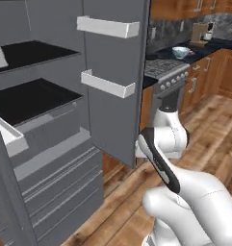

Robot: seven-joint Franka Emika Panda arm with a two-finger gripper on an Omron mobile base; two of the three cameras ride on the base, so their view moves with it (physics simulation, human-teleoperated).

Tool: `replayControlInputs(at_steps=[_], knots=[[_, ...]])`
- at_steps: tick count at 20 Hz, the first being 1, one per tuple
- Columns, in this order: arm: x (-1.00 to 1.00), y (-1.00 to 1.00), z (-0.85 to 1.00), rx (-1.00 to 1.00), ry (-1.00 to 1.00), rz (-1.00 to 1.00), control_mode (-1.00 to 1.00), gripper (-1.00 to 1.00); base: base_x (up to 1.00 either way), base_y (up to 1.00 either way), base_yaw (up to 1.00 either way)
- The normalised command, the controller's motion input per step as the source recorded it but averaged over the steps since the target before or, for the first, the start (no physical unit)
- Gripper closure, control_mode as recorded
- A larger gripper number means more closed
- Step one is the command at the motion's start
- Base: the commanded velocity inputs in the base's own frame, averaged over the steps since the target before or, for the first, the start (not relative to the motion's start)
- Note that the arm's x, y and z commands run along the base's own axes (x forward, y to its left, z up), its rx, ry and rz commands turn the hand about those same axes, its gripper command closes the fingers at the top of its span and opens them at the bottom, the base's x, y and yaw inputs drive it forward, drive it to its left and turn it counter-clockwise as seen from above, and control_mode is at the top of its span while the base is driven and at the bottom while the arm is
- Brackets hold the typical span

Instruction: Place one of the steaks on the plate and the other in the bowl. Then place the bowl in the fridge.

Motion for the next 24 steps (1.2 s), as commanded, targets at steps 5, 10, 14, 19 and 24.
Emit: replayControlInputs(at_steps=[5,10,14,19,24], knots=[[0.0,0.0,0.0,0.0,0.0,0.0,1.0,-1.0,0.0,-0.36,-0.65],[0.0,0.0,0.0,0.0,0.0,0.0,1.0,-1.0,0.0,-0.21,-0.64],[0.0,0.0,0.0,0.0,0.0,0.0,1.0,-1.0,0.01,-0.31,-0.65],[0.0,0.0,0.0,0.0,0.0,0.0,1.0,-1.0,0.07,-0.41,-0.64],[0.0,0.0,0.0,0.0,0.0,0.0,1.0,-1.0,0.54,-0.2,-0.06]])
